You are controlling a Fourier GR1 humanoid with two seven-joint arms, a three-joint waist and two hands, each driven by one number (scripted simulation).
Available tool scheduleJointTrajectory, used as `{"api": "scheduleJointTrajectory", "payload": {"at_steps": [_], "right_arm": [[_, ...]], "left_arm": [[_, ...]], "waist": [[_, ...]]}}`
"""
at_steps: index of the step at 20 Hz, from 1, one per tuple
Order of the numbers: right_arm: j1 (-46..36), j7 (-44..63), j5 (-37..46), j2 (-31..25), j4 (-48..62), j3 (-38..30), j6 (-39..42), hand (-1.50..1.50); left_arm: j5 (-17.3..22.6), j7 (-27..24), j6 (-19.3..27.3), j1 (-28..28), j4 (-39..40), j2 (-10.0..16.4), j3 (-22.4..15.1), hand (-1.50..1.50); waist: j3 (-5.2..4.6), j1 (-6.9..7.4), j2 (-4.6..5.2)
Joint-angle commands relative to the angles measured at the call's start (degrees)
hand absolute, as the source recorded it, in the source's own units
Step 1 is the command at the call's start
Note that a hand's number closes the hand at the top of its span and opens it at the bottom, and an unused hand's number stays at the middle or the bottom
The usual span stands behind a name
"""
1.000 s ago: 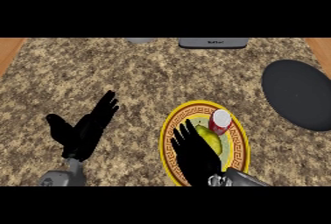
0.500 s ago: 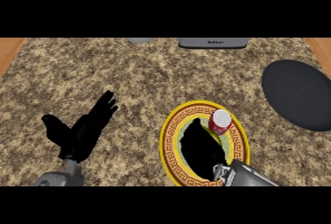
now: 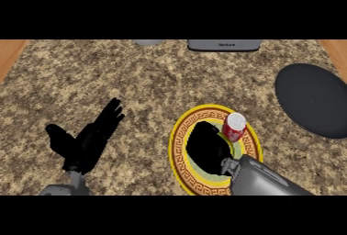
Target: Pick the pear from the plate and place it in the pan
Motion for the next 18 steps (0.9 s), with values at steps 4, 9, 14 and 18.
{"api": "scheduleJointTrajectory", "payload": {"at_steps": [4, 9, 14, 18], "right_arm": [[15.24, 4.51, -6.21, -4.11, -6.59, -10.48, -7.62, 1.50], [29.92, 7.68, -17.64, -4.09, -15.46, -22.71, -14.74, 1.50], [38.43, 6.77, -23.21, -6.46, -31.97, -31.72, -24.79, 1.50], [43.41, 6.72, -35.01, -3.64, -42.34, -39.03, -25.05, 1.50]], "left_arm": [[-0.14, 1.13, 2.05, 0.26, -0.17, -0.58, 1.32, 0.00], [0.38, -0.76, 2.65, 3.16, -0.31, 0.34, 3.93, 0.00], [-0.11, -0.29, 2.78, 2.58, -1.55, -0.58, 2.41, 0.00], [1.05, 0.83, 1.12, 2.66, -3.34, 0.57, 2.50, 0.00]], "waist": [[0.23, -3.46, -0.15], [0.32, -7.37, -0.76], [0.18, -5.91, -0.81], [0.17, -4.37, -0.61]]}}
